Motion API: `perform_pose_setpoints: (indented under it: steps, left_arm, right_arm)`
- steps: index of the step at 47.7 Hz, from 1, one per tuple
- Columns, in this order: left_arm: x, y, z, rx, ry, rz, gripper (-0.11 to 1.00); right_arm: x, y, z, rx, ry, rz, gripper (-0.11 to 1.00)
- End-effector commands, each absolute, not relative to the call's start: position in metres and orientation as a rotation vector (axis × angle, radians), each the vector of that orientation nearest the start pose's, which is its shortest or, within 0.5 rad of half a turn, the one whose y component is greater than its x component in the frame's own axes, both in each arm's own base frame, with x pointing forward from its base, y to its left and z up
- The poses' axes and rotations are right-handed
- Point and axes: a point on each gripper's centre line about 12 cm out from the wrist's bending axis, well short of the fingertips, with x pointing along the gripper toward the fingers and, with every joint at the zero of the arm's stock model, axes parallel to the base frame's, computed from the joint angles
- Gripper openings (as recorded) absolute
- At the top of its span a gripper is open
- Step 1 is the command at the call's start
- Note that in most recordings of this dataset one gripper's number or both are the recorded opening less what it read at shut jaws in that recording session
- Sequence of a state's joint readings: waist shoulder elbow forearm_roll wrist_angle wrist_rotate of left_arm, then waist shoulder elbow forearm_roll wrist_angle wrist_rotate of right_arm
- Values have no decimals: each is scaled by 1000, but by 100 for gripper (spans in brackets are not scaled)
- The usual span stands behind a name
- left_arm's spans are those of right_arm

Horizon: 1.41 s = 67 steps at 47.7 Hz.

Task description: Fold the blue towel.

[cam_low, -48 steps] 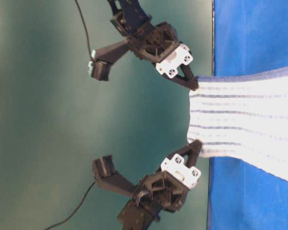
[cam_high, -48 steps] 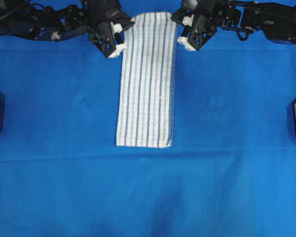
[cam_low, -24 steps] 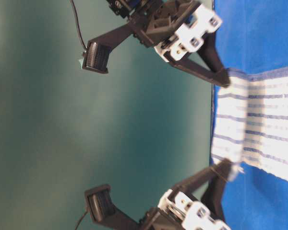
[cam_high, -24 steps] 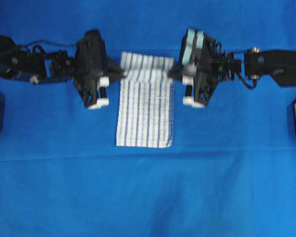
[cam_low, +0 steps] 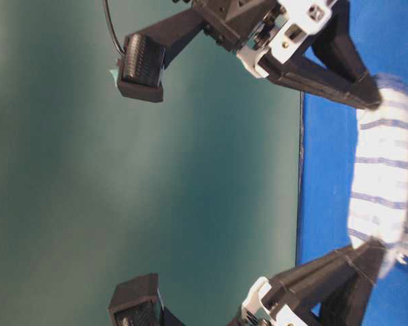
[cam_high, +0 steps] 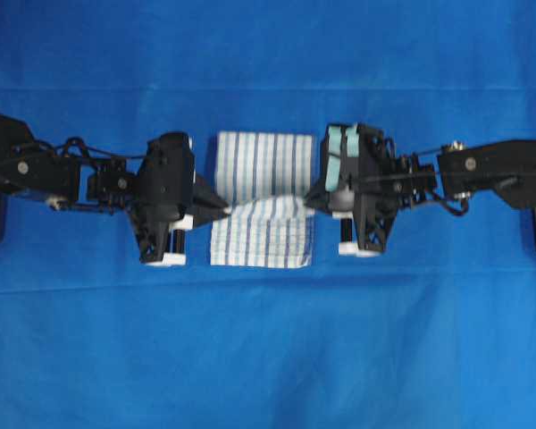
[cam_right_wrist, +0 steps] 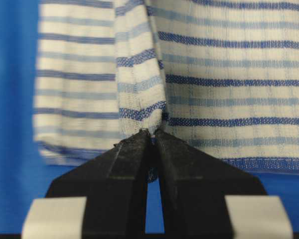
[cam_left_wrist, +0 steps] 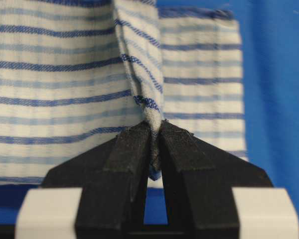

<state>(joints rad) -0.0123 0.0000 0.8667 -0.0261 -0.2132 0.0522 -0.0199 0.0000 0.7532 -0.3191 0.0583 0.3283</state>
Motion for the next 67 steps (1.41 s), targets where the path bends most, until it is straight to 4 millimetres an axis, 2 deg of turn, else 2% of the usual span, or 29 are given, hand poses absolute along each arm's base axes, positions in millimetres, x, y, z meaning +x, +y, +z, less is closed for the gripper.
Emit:
perform_pose_setpoints:
  steps: [1,11,26,33,41,44,48,55,59,62,67]
  left_arm:
    - [349,-8,133,25,633,-23,3]
    - [349,-18,131,27,639,-49,3]
    - [348,-18,116,0,681,-39,3]
    - [349,-18,115,-4,683,-37,3]
    - [349,-15,118,-26,677,-21,3]
    - [349,-14,121,-36,668,-17,5]
    - [349,-14,128,-42,656,-16,19]
    - [346,-14,144,-46,651,-16,63]
    - [344,-14,156,-38,653,-21,84]
    - [342,-15,169,-31,650,-25,90]
    - [335,-14,192,-26,634,-28,88]
  right_arm:
    - [361,-3,148,21,776,-30,6]
    - [364,7,148,37,775,-13,6]
    - [371,8,146,72,777,-24,6]
    - [375,14,147,70,769,-9,8]
    - [378,17,151,70,763,-4,52]
    - [379,17,156,68,759,-6,55]
    - [380,16,167,64,759,-15,51]
    - [377,14,187,44,759,-27,51]
    - [372,12,202,37,750,-34,51]
    - [369,11,212,32,738,-38,51]
    - [360,11,232,26,696,-38,51]
